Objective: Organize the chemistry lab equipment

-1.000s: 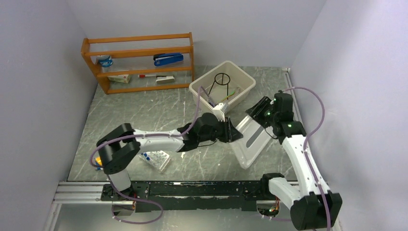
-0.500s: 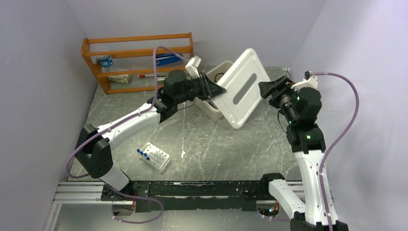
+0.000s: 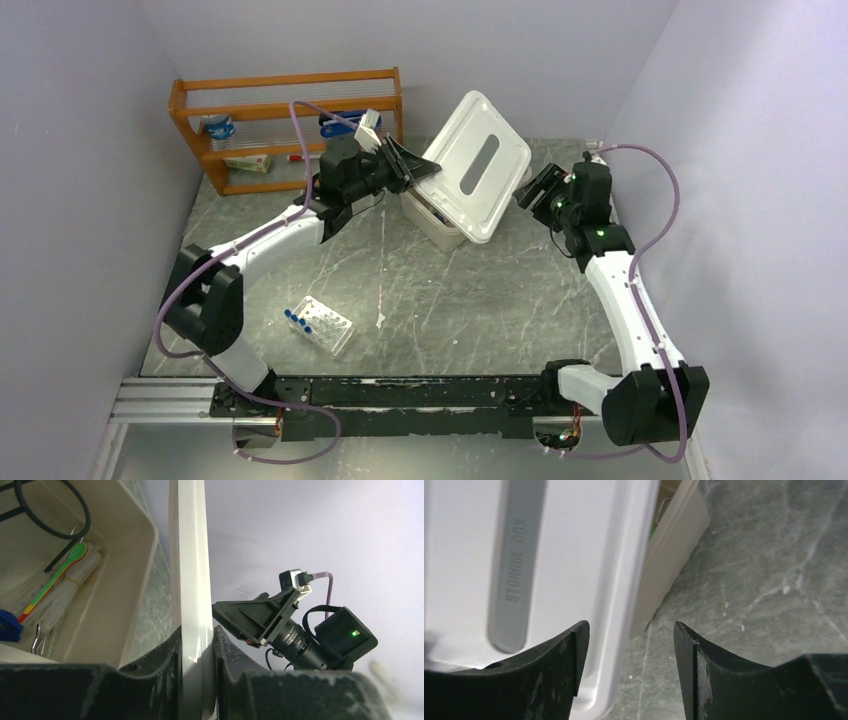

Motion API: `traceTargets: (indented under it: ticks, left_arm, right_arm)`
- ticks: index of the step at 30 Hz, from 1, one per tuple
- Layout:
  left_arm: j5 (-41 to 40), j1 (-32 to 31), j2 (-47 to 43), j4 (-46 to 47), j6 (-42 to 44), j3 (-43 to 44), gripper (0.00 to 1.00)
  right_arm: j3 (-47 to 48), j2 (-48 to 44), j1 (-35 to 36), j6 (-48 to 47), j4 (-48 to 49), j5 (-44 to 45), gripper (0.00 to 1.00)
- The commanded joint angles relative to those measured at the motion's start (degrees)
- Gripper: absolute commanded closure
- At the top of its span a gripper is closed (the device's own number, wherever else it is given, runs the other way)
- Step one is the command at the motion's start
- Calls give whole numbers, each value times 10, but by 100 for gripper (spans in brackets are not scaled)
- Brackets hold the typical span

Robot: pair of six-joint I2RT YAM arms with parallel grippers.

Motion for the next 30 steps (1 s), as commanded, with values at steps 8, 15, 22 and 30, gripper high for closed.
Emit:
traceTargets:
  ticks: [8, 15, 22, 30]
  left_arm:
    - [-17, 21, 30, 57, -4, -28, 95]
    - [-16, 35, 58, 0, 41, -7, 81]
    - [-40, 39, 85, -61, 82, 17, 58]
    - [-145, 40, 89, -197, 189, 95, 34]
  right_arm:
    - [-37, 63, -1, 14, 134, -46, 38]
    - [-48, 129, -2, 8, 157, -62, 39]
    - [-40, 157, -1, 5, 181, -94, 38]
    - [-32, 192, -1, 22, 159, -103, 48]
